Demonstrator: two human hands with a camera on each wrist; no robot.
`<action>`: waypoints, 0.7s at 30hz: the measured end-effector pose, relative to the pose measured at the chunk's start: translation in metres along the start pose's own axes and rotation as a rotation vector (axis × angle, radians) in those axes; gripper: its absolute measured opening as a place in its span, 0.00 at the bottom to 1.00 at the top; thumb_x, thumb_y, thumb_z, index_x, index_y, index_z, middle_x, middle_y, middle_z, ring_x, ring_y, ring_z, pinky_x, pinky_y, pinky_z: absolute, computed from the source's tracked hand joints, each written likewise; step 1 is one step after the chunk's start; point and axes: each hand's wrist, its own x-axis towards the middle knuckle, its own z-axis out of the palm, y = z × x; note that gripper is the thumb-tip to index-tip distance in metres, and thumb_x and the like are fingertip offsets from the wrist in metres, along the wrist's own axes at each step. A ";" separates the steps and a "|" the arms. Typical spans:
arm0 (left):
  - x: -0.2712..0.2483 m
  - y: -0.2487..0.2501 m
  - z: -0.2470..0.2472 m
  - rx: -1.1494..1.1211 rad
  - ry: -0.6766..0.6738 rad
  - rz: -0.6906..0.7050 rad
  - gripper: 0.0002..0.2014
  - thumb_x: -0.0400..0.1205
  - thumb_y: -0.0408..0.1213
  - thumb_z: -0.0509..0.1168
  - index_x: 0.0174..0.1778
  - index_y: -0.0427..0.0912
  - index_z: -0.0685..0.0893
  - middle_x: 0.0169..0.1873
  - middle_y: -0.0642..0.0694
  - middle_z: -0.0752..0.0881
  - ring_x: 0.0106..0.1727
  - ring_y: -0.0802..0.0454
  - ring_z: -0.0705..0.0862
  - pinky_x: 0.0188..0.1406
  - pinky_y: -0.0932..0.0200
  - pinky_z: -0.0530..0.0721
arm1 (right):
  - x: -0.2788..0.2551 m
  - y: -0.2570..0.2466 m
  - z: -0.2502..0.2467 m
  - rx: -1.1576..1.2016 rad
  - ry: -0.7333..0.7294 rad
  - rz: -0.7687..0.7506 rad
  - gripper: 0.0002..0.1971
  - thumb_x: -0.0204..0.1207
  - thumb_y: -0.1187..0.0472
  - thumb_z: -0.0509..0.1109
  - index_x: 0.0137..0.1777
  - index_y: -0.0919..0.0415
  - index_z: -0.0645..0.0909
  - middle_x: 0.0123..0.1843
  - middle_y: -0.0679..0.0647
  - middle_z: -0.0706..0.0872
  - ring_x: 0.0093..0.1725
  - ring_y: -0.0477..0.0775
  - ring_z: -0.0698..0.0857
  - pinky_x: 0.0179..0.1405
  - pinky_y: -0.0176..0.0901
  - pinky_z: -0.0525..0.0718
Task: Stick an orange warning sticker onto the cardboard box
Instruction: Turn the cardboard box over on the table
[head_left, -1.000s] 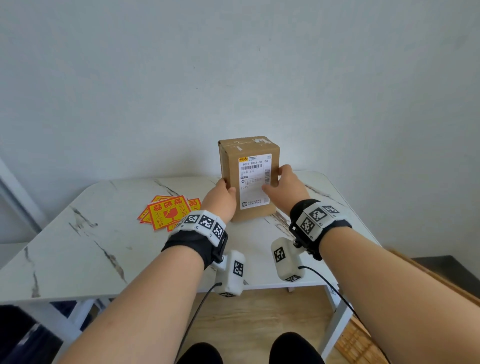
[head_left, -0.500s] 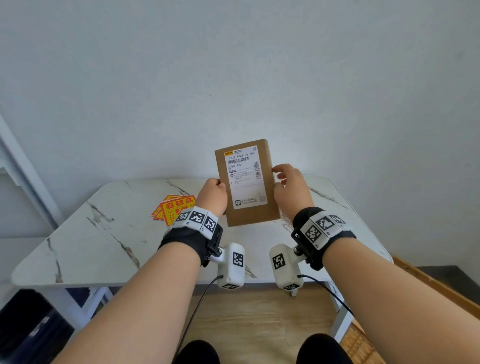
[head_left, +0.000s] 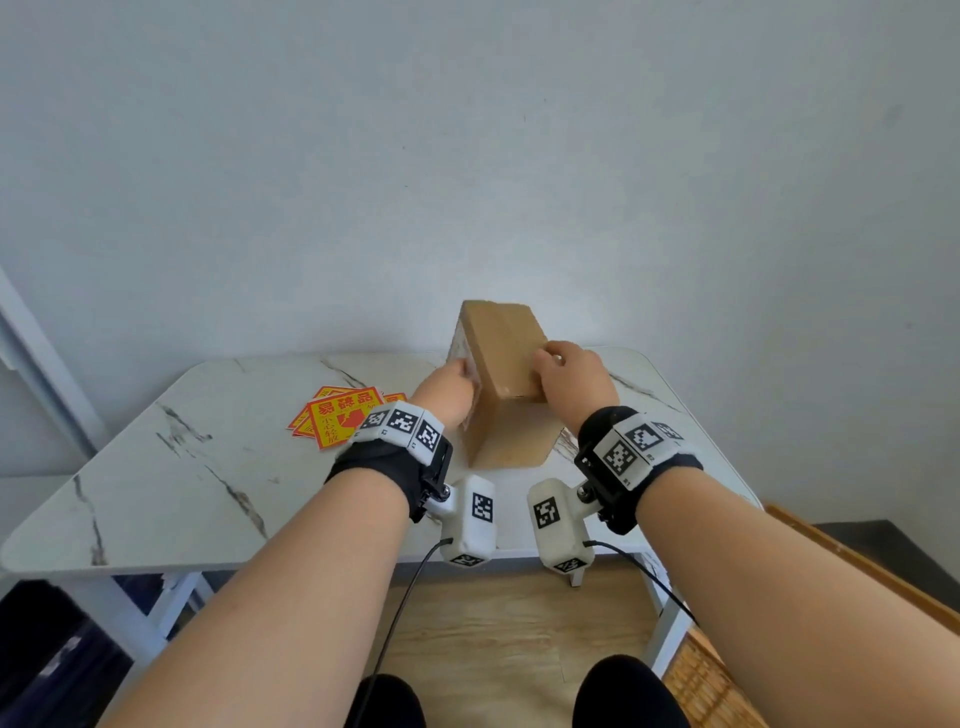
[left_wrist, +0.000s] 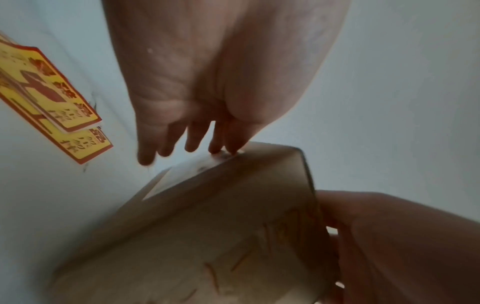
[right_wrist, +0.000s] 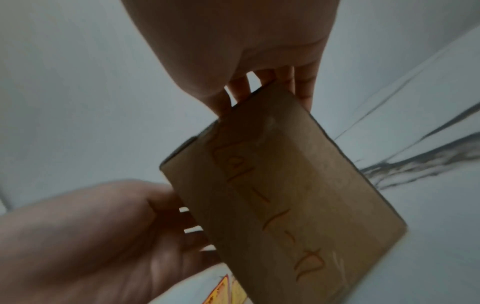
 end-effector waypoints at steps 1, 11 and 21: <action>0.001 0.000 0.000 -0.033 0.021 0.023 0.21 0.87 0.38 0.49 0.72 0.38 0.76 0.66 0.34 0.81 0.66 0.38 0.80 0.71 0.45 0.77 | 0.000 0.001 0.001 -0.022 -0.004 -0.015 0.21 0.81 0.52 0.57 0.71 0.54 0.78 0.69 0.60 0.80 0.59 0.60 0.84 0.57 0.49 0.83; -0.005 0.000 -0.006 0.150 0.066 0.086 0.23 0.88 0.44 0.48 0.78 0.40 0.70 0.75 0.40 0.76 0.77 0.42 0.73 0.73 0.52 0.69 | -0.010 -0.006 0.006 -0.149 0.038 -0.080 0.22 0.84 0.56 0.55 0.76 0.57 0.74 0.74 0.60 0.72 0.73 0.62 0.73 0.71 0.57 0.77; -0.007 -0.056 -0.091 0.335 0.238 -0.111 0.25 0.88 0.36 0.48 0.83 0.35 0.61 0.83 0.39 0.62 0.83 0.42 0.64 0.80 0.52 0.63 | -0.023 -0.069 0.044 -0.030 0.111 -0.343 0.19 0.80 0.66 0.59 0.70 0.59 0.78 0.72 0.59 0.75 0.68 0.60 0.78 0.64 0.45 0.78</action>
